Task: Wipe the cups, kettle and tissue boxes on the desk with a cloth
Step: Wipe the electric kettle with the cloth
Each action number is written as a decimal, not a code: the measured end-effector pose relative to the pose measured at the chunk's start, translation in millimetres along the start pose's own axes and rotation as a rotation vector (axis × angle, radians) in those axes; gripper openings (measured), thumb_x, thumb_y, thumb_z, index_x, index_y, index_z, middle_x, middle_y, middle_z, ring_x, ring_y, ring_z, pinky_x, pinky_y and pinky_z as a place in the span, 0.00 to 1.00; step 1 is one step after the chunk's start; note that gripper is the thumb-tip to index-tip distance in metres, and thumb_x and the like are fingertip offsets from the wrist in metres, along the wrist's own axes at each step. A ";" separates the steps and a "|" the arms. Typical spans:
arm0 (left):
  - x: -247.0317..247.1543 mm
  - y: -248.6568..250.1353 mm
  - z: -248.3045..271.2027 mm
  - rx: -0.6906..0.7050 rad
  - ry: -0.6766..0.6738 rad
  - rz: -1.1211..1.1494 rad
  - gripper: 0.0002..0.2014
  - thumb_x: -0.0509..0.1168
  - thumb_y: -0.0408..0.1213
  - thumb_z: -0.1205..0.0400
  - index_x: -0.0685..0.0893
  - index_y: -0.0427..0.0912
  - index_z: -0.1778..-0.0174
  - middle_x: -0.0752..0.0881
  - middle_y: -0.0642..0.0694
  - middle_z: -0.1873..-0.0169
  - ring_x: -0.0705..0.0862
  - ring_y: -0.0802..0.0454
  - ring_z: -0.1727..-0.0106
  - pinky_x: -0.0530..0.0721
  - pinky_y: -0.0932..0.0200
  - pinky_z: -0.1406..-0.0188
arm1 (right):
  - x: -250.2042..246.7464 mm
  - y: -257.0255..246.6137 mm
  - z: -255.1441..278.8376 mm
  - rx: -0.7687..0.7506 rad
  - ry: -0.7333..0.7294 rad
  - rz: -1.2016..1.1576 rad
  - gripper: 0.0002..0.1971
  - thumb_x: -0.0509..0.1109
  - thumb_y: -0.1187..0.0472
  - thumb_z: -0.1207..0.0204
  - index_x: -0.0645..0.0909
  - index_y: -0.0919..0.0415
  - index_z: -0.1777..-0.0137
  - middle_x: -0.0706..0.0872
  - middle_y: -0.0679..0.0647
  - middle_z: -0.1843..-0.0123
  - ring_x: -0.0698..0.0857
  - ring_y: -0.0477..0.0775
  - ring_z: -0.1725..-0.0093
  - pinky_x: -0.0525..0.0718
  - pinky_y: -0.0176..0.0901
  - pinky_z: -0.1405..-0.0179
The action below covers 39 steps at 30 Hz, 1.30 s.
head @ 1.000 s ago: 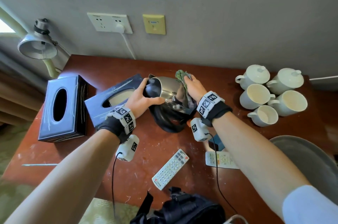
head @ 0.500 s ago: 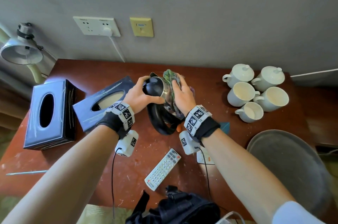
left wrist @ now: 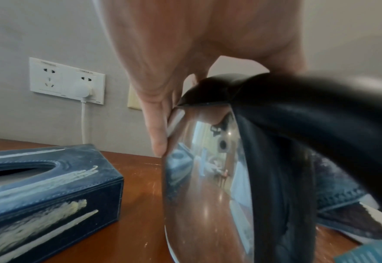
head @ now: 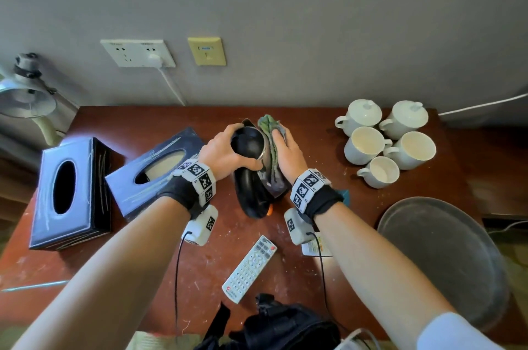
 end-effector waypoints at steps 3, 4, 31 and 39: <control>8.9 11.0 1.5 0.060 -0.051 -0.126 0.58 0.77 0.66 0.50 0.65 0.63 0.20 0.78 0.47 0.29 0.78 0.43 0.30 0.76 0.44 0.28 | -11.6 11.0 -3.8 0.131 0.016 -0.055 0.27 0.56 0.44 0.14 0.68 0.53 0.18 0.75 0.53 0.21 0.73 0.58 0.22 0.67 0.54 0.20; 12.6 15.4 1.2 0.068 -0.069 -0.165 0.57 0.79 0.64 0.47 0.64 0.62 0.19 0.77 0.46 0.29 0.78 0.42 0.30 0.75 0.45 0.28 | -16.7 14.1 -3.4 0.167 0.031 -0.061 0.28 0.56 0.44 0.13 0.66 0.55 0.17 0.72 0.54 0.19 0.71 0.58 0.20 0.65 0.53 0.19; 35.6 -1.0 52.8 0.122 -0.177 -0.444 0.62 0.81 0.61 0.36 0.51 0.50 0.13 0.66 0.44 0.19 0.69 0.42 0.21 0.72 0.40 0.24 | -48.8 44.3 21.6 0.246 0.068 -0.148 0.25 0.62 0.48 0.15 0.75 0.60 0.23 0.81 0.54 0.30 0.81 0.56 0.34 0.73 0.44 0.29; 49.8 11.3 54.8 0.047 -0.115 -0.463 0.58 0.78 0.64 0.35 0.52 0.52 0.15 0.74 0.43 0.26 0.81 0.39 0.33 0.82 0.43 0.36 | -20.6 97.9 8.2 0.440 0.109 -0.301 0.32 0.67 0.42 0.23 0.77 0.64 0.26 0.83 0.60 0.31 0.82 0.63 0.31 0.77 0.60 0.28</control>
Point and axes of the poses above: each hand's wrist, its own z-axis away from the middle knuckle, its own x-axis out of the palm, y = z × x, the point moved 3 cm from there along -z, towards the middle knuckle
